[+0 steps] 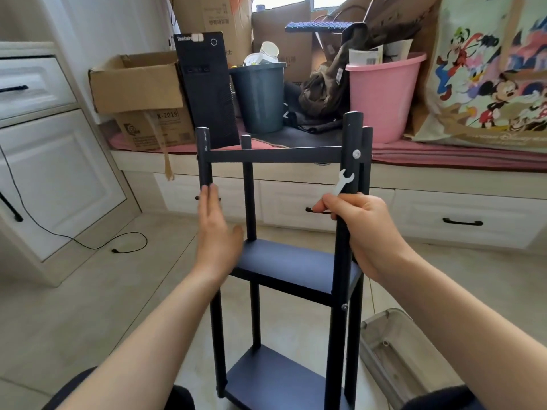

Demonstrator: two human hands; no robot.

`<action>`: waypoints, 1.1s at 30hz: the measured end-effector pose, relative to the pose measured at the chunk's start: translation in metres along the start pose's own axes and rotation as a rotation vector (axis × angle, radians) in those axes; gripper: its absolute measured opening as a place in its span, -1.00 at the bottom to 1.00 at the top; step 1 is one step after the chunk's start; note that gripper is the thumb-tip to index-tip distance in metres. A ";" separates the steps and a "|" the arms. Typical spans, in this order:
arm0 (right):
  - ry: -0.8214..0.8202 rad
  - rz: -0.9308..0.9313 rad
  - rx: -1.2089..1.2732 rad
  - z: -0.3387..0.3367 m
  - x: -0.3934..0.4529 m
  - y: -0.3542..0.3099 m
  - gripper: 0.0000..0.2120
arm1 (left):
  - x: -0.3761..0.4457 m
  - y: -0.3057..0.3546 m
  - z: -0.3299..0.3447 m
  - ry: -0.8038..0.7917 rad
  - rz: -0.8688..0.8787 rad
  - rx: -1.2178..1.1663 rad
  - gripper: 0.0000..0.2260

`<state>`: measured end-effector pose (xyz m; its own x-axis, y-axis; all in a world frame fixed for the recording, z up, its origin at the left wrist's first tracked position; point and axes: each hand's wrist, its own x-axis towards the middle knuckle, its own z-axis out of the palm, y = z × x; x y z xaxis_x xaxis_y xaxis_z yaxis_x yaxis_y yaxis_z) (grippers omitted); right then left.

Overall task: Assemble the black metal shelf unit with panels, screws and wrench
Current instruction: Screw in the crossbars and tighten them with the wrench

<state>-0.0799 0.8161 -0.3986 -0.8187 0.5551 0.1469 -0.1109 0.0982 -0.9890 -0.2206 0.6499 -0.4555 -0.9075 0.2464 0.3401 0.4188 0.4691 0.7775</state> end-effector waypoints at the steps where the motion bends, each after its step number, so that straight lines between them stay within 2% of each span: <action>1: 0.006 0.012 0.030 0.001 0.002 0.000 -0.68 | -0.010 0.010 0.006 -0.041 0.040 -0.011 -0.26; 3: -0.004 0.036 0.094 0.001 0.006 0.000 -0.67 | -0.029 0.025 0.019 -0.219 0.046 -0.095 -0.27; 6: -0.069 0.054 0.143 0.003 0.009 0.001 -0.68 | -0.048 0.042 0.032 -0.538 -0.082 -0.276 -0.30; 9: -0.128 0.038 0.084 0.006 0.011 0.002 -0.71 | -0.058 0.049 0.039 -0.674 -0.094 -0.385 -0.44; 11: -0.170 0.007 0.029 0.008 0.011 0.002 -0.74 | -0.060 0.052 0.042 -0.662 -0.103 -0.446 -0.66; 14: -0.205 -0.090 -0.114 0.012 0.008 0.000 -0.78 | -0.064 0.055 0.044 -0.527 -0.132 -0.551 -0.91; 19: -0.254 -0.201 -0.179 0.018 0.006 -0.005 -0.78 | -0.068 0.050 0.043 -0.302 -0.036 -0.593 -0.89; 28: -0.201 -0.334 -0.199 0.026 0.004 -0.015 -0.76 | -0.067 0.047 0.024 -0.290 -0.022 -0.671 -0.83; 33: -0.047 -0.287 -0.233 0.032 0.008 -0.012 -0.71 | -0.062 0.046 0.021 -0.260 -0.046 -0.664 -0.68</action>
<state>-0.1027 0.7929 -0.3861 -0.7983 0.4401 0.4111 -0.2129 0.4324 -0.8762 -0.1448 0.6736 -0.4520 -0.8523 0.4716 0.2263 0.1970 -0.1112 0.9741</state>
